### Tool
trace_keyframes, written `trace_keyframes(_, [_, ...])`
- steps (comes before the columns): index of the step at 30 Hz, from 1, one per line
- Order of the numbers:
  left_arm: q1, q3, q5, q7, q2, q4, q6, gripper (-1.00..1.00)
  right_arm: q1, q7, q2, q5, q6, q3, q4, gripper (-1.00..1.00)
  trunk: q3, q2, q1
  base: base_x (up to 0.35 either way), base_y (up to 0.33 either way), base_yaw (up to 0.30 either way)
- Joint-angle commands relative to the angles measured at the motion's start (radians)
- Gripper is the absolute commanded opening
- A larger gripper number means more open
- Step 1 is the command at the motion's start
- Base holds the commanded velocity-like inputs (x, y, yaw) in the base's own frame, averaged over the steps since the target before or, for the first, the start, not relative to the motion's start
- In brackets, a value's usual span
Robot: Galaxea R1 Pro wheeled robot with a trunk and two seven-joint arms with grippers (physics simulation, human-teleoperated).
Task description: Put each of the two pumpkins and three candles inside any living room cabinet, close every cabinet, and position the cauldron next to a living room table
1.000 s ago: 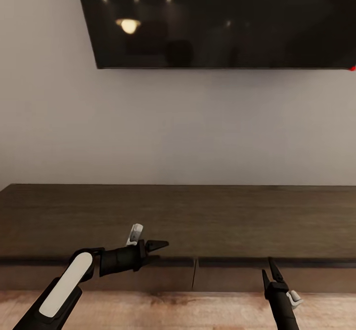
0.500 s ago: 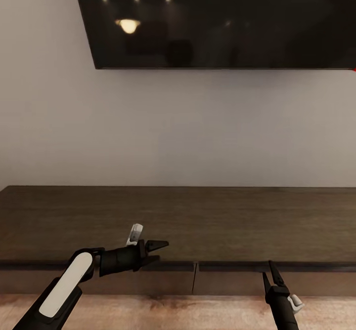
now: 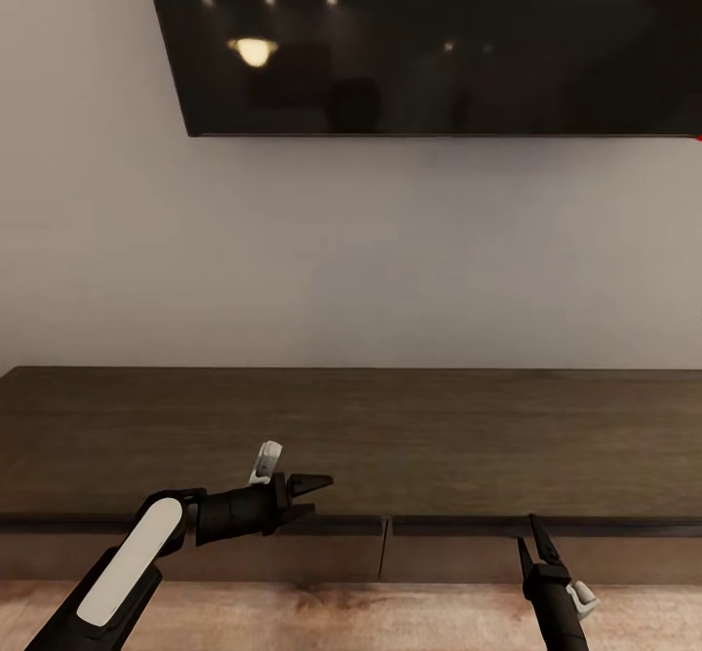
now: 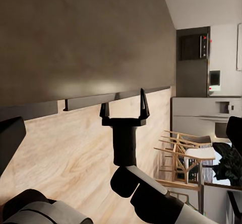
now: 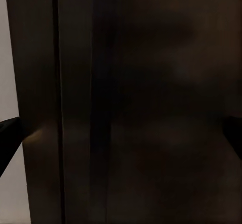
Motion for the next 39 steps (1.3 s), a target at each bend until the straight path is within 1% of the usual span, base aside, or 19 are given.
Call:
trace_keyframes(1, [-0.001, -0.001, -0.008, -0.008, 0.001, 0.000, 0.001, 1.00, -0.020, -0.004, 0.000, -0.007, 0.007, 0.002, 0.004, -1.00, -0.001, 0.000, 0.000, 0.000, 0.000, 0.000])
trace_keyframes(17, [-0.001, 0.000, -0.007, -0.009, 0.001, 0.000, 0.001, 1.00, -0.020, -0.005, -0.001, -0.007, 0.007, 0.002, 0.004, -1.00, -0.001, 0.000, 0.000, -0.030, 0.000, 0.000])
trace_keyframes(24, [-0.001, 0.000, -0.008, -0.009, 0.001, 0.000, 0.001, 1.00, -0.020, -0.006, 0.000, -0.007, 0.007, 0.002, 0.004, -1.00, -0.001, 0.000, 0.000, -0.108, 0.000, 0.000])
trace_keyframes(39, [-0.001, 0.000, -0.007, -0.009, 0.001, 0.000, 0.001, 1.00, -0.020, -0.006, -0.001, -0.007, 0.008, 0.002, 0.004, -1.00, -0.001, 0.000, 0.000, -0.004, 0.000, 0.000])
